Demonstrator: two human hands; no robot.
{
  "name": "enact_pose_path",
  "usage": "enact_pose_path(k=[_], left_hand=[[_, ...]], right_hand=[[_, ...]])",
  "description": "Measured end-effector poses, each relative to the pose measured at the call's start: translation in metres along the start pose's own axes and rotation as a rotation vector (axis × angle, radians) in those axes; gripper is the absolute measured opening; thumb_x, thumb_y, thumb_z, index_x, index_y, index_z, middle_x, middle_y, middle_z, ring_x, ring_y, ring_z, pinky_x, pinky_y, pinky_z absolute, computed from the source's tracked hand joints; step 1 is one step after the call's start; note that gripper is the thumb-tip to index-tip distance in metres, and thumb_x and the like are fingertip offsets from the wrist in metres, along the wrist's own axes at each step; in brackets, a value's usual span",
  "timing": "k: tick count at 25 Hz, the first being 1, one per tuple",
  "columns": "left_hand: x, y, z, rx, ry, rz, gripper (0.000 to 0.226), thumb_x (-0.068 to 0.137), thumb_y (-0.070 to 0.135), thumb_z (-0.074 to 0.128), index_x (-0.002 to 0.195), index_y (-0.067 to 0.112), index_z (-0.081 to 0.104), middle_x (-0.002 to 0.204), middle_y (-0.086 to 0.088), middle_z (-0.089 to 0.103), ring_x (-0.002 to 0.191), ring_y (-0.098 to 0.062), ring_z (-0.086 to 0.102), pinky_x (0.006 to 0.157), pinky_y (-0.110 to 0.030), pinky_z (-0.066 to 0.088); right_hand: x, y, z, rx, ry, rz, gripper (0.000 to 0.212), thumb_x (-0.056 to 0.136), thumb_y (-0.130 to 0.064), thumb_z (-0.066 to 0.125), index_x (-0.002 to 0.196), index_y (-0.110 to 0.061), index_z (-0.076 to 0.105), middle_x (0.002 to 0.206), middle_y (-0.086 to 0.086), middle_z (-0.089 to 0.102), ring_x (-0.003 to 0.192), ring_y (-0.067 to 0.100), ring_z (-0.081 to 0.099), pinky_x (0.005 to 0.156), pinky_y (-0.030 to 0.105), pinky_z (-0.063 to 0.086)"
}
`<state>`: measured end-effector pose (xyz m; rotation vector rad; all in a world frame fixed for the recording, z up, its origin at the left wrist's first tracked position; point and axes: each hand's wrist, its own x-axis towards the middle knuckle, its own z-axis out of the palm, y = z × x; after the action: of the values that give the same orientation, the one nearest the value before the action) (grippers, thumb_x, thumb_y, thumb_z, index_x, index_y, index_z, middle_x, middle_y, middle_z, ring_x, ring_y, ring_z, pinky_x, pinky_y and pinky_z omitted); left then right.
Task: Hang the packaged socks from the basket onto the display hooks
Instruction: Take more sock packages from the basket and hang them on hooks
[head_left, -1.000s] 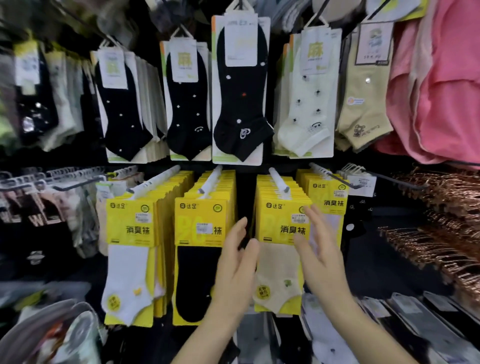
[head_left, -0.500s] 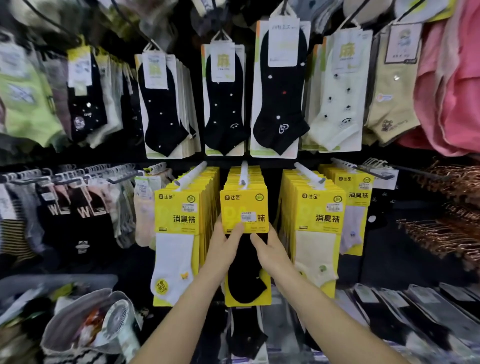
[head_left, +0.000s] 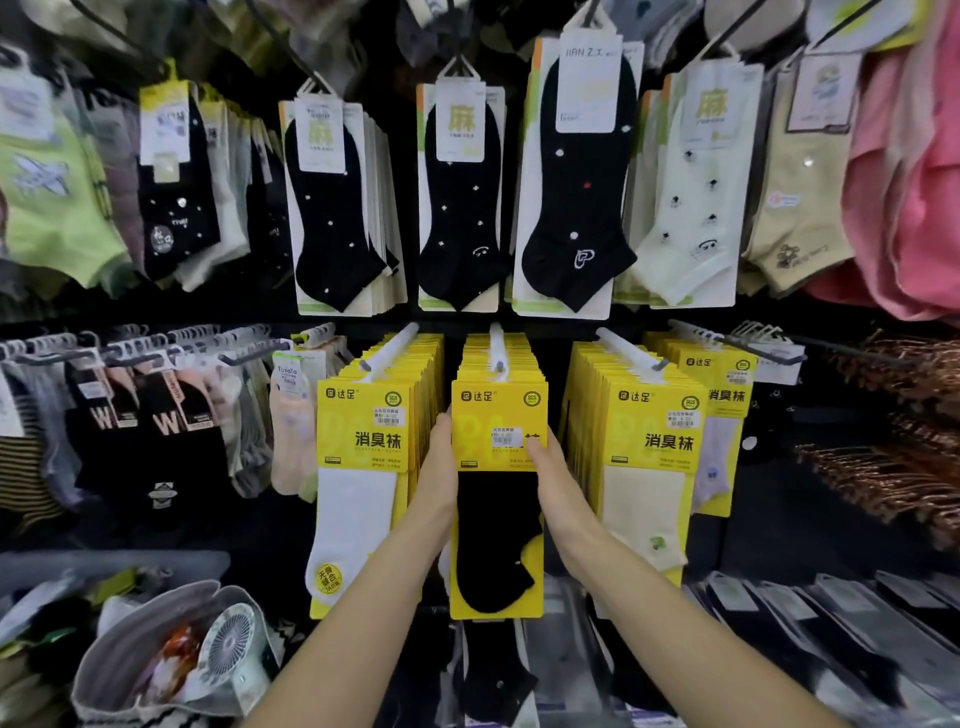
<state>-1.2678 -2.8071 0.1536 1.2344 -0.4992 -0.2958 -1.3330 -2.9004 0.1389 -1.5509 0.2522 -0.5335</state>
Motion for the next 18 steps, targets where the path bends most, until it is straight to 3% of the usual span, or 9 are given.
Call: enact_pose_path(k=[3, 5, 8, 10, 12, 13, 15, 17, 18], left_hand=[[-0.017, 0.003, -0.005, 0.028, -0.022, 0.059, 0.044, 0.102, 0.036, 0.021, 0.120, 0.025, 0.059, 0.110, 0.007, 0.068, 0.101, -0.003, 0.063, 0.075, -0.015, 0.051], [-0.036, 0.002, -0.014, 0.064, -0.044, 0.118, 0.034, 0.101, 0.037, 0.025, 0.104, 0.040, 0.058, 0.100, 0.028, 0.067, 0.093, 0.015, 0.059, 0.073, -0.005, 0.046], [-0.058, -0.001, -0.040, 0.128, 0.100, 0.261, 0.025, 0.098, 0.035, 0.038, 0.113, 0.034, 0.058, 0.117, 0.020, 0.061, 0.108, 0.008, 0.054, 0.092, -0.019, 0.043], [-0.059, 0.004, -0.062, 0.132, 0.309, 0.445, 0.027, 0.092, 0.031, 0.044, 0.107, 0.027, 0.066, 0.116, 0.011, 0.065, 0.112, 0.001, 0.056, 0.094, -0.025, 0.044], [-0.047, 0.014, -0.084, 0.163, 0.400, 0.474, 0.026, 0.091, 0.027, 0.043, 0.096, 0.041, 0.065, 0.115, 0.014, 0.064, 0.108, 0.004, 0.055, 0.091, -0.023, 0.043], [-0.039, 0.019, -0.093, 0.205, 0.383, 0.440, 0.033, 0.092, 0.023, 0.042, 0.088, 0.049, 0.062, 0.110, 0.020, 0.063, 0.101, 0.008, 0.055, 0.088, -0.023, 0.042], [-0.021, 0.023, -0.104, 0.193, 0.281, 0.345, 0.051, 0.095, 0.015, 0.036, 0.078, 0.056, 0.060, 0.096, 0.019, 0.064, 0.093, -0.002, 0.056, 0.087, -0.032, 0.042], [-0.008, 0.016, -0.113, 0.149, 0.250, 0.249, 0.059, 0.098, 0.014, 0.032, 0.075, 0.059, 0.064, 0.090, 0.014, 0.069, 0.096, -0.016, 0.059, 0.089, -0.036, 0.047], [-0.006, 0.012, -0.115, 0.133, 0.243, 0.215, 0.061, 0.098, 0.016, 0.032, 0.073, 0.061, 0.064, 0.082, 0.018, 0.072, 0.092, -0.014, 0.063, 0.083, -0.029, 0.051]], right_hand=[[-0.012, 0.004, -0.011, -0.048, 0.081, -0.038, 0.055, 0.098, -0.038, 0.038, 0.149, -0.029, 0.017, 0.148, -0.013, 0.034, 0.134, 0.007, 0.034, 0.108, 0.028, 0.029], [-0.030, 0.012, -0.017, -0.150, 0.172, -0.194, 0.056, 0.096, -0.031, 0.047, 0.147, -0.029, 0.022, 0.146, -0.019, 0.032, 0.135, 0.003, 0.029, 0.112, 0.030, 0.026], [-0.052, 0.014, -0.006, -0.281, 0.161, -0.364, 0.046, 0.095, -0.028, 0.048, 0.139, -0.035, 0.035, 0.133, -0.032, 0.037, 0.124, -0.010, 0.037, 0.103, 0.018, 0.034], [-0.056, 0.011, 0.016, -0.269, 0.036, -0.304, 0.044, 0.095, -0.028, 0.048, 0.138, -0.034, 0.038, 0.132, -0.027, 0.043, 0.111, -0.021, 0.043, 0.092, 0.007, 0.039], [-0.050, 0.009, 0.046, -0.223, -0.087, -0.185, 0.052, 0.096, -0.027, 0.047, 0.145, -0.026, 0.029, 0.134, -0.022, 0.044, 0.100, -0.031, 0.041, 0.084, -0.002, 0.036], [-0.046, 0.008, 0.061, -0.220, -0.128, -0.134, 0.057, 0.096, -0.028, 0.046, 0.147, -0.023, 0.023, 0.136, -0.021, 0.042, 0.106, -0.028, 0.040, 0.089, 0.000, 0.034], [-0.036, 0.007, 0.087, -0.228, -0.156, -0.057, 0.061, 0.095, -0.027, 0.045, 0.148, -0.018, 0.016, 0.146, -0.010, 0.036, 0.127, 0.000, 0.039, 0.105, 0.025, 0.038], [-0.025, 0.008, 0.105, -0.228, -0.127, 0.004, 0.061, 0.093, -0.020, 0.045, 0.147, -0.016, 0.016, 0.145, 0.000, 0.038, 0.125, 0.020, 0.044, 0.102, 0.042, 0.043], [-0.021, 0.010, 0.112, -0.233, -0.113, 0.020, 0.062, 0.091, -0.017, 0.045, 0.147, -0.016, 0.016, 0.144, 0.002, 0.039, 0.124, 0.023, 0.045, 0.102, 0.043, 0.043]])
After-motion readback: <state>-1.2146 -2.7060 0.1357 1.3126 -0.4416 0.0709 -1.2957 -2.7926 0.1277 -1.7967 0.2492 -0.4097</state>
